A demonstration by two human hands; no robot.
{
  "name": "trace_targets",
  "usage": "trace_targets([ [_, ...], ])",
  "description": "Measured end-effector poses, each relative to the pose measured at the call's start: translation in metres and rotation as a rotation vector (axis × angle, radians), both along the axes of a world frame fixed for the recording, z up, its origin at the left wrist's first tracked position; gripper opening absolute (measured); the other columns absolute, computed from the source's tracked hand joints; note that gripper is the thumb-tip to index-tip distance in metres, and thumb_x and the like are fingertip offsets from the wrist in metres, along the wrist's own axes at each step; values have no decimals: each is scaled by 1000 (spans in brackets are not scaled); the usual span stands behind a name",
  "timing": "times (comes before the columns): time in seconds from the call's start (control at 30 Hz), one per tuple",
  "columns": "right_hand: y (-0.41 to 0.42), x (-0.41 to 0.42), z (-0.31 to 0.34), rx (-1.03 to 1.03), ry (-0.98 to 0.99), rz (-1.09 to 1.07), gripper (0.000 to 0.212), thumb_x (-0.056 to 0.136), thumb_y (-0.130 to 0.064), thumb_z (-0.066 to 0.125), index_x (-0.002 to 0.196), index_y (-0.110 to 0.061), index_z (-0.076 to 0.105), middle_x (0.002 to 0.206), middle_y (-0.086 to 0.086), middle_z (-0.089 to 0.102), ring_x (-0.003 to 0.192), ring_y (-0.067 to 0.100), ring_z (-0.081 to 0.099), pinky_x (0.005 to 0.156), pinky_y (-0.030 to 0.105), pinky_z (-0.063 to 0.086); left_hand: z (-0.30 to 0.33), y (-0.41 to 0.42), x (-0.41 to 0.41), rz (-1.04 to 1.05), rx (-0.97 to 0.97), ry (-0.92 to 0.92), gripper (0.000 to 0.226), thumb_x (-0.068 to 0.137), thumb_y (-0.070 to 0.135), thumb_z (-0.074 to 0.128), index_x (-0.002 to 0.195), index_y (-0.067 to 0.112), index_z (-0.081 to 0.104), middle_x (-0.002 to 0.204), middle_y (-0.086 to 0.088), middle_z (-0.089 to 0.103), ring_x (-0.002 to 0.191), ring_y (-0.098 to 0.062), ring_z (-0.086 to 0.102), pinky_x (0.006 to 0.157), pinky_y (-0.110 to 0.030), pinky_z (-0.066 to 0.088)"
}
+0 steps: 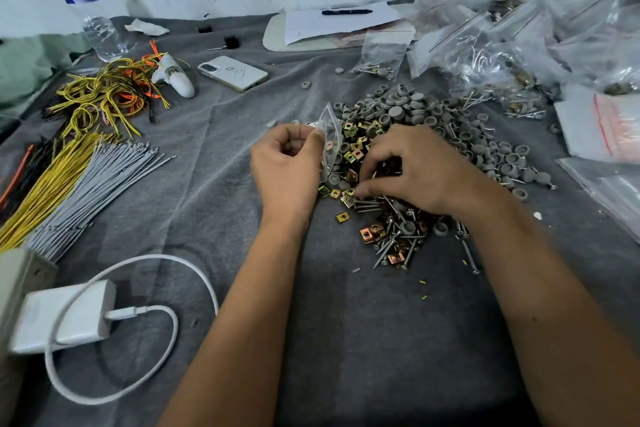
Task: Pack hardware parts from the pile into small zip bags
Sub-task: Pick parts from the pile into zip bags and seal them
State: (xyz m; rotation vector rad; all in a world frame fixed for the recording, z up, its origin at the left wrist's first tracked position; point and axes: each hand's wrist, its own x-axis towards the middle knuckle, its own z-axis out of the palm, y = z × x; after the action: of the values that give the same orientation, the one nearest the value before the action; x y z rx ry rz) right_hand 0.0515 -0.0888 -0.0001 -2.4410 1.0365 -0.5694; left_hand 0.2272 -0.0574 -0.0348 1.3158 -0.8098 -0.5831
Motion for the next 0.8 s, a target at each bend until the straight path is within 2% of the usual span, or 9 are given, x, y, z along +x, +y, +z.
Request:
trace_targets([
  [0.07,-1,-2,0,6,-238,-59,9,78,-36,86,82,-34,78,81,-18,72,81,-1,65,77,15,48,0,1,0,-26,-4,-15,5,79,23,72,75,19,71,62,2,63,59,-17,54,58,-37,47],
  [0.17,-2,-1,-1,-46,-394,-137,9,88,-25,81,97,-27,81,90,-20,74,88,-4,69,84,17,52,-1,2,-3,-65,2,-75,12,86,15,74,75,19,72,62,-2,65,58,-16,56,58,-34,47],
  [0.27,-2,2,-3,-85,-360,-141,16,89,-16,78,102,-24,80,93,-19,73,91,-3,69,85,19,53,-1,2,-5,-88,-2,-205,11,87,11,75,77,15,74,64,-11,65,58,-21,56,58,-35,47],
  [0.33,-1,4,-5,-71,-355,-156,16,85,-13,82,97,-21,77,85,-13,74,79,-1,70,73,16,54,-2,2,-7,-116,0,-276,11,87,8,75,77,12,74,64,-9,66,59,-25,57,58,-36,47],
  [0.4,0,6,-7,-66,-392,-176,17,81,-10,85,90,-17,72,78,-9,72,71,2,69,64,13,52,-2,2,-10,-134,7,-309,13,87,6,75,75,12,73,62,1,66,57,-15,58,56,-29,46],
  [0.47,1,9,-9,-102,-419,-189,14,80,-10,86,85,-15,74,76,-9,71,70,5,68,63,14,52,-3,4,-13,-143,7,-326,13,86,4,75,75,11,73,62,4,66,55,-8,58,56,-23,45],
  [0.6,6,17,-10,-204,-455,-213,10,81,-10,84,90,-15,80,80,-8,75,74,3,69,70,15,54,0,4,-12,-164,-28,-208,10,87,5,74,77,7,73,63,-9,69,53,-15,60,56,-30,48],
  [0.7,8,22,-14,-304,-342,-173,16,84,-9,81,98,-13,82,94,1,76,87,14,69,84,31,55,1,3,-11,-173,-46,-85,6,83,15,73,77,13,72,65,-12,67,59,-27,58,59,-50,54],
  [0.8,7,26,-17,-217,-160,-62,16,91,-10,73,105,-12,81,104,5,68,99,20,62,90,39,51,2,3,-9,-108,-38,-52,6,79,22,73,73,20,71,62,3,66,59,-16,59,59,-39,52],
])
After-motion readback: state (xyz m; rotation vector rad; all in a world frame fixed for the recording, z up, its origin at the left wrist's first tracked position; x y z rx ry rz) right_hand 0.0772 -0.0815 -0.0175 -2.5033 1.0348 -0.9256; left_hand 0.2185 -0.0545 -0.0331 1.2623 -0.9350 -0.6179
